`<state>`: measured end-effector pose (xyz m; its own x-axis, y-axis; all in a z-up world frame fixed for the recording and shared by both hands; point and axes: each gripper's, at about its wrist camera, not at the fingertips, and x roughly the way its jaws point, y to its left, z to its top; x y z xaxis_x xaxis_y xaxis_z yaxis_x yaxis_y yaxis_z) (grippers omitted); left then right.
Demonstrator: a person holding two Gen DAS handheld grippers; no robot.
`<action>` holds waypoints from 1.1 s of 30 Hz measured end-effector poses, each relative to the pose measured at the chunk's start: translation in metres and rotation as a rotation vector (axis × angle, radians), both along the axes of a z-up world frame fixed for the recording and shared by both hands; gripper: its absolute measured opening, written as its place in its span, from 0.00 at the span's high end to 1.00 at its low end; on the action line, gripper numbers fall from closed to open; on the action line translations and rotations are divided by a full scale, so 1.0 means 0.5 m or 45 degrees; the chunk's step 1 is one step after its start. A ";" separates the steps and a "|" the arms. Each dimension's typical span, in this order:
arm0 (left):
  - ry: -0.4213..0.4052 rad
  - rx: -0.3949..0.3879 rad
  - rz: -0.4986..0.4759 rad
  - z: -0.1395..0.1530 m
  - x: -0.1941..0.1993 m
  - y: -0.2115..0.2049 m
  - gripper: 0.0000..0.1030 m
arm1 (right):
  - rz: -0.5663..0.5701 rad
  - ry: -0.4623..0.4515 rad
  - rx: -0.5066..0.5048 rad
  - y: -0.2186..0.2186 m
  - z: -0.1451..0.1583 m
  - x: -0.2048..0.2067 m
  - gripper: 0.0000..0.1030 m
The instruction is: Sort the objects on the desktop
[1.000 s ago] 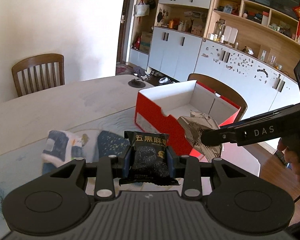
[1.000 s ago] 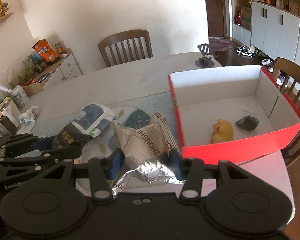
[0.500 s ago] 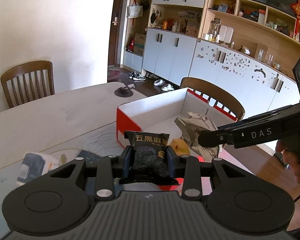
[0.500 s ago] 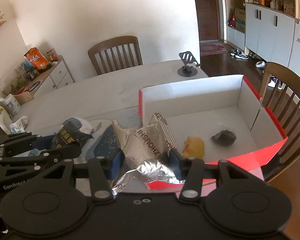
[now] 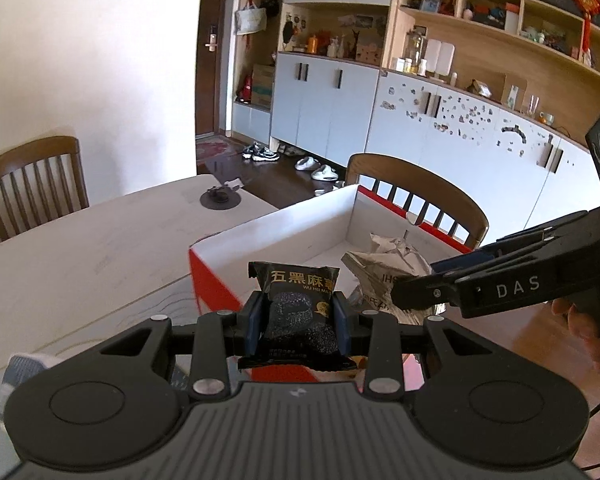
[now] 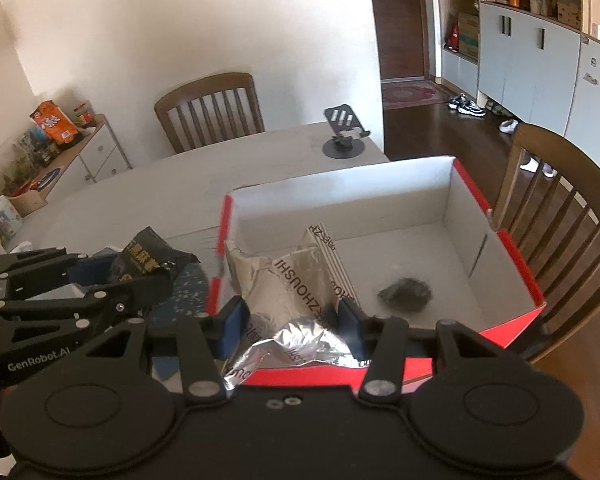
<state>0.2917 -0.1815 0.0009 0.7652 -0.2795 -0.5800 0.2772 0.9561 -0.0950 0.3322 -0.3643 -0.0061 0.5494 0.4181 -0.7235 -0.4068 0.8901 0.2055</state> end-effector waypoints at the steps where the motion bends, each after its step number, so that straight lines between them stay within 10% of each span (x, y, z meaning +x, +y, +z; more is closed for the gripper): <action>1: 0.002 0.005 -0.008 -0.001 0.009 -0.007 0.67 | -0.006 0.000 -0.005 -0.005 -0.002 0.007 0.52; 33: 0.216 0.167 -0.147 -0.109 0.265 -0.119 0.67 | -0.053 0.092 -0.175 -0.058 -0.119 0.142 0.52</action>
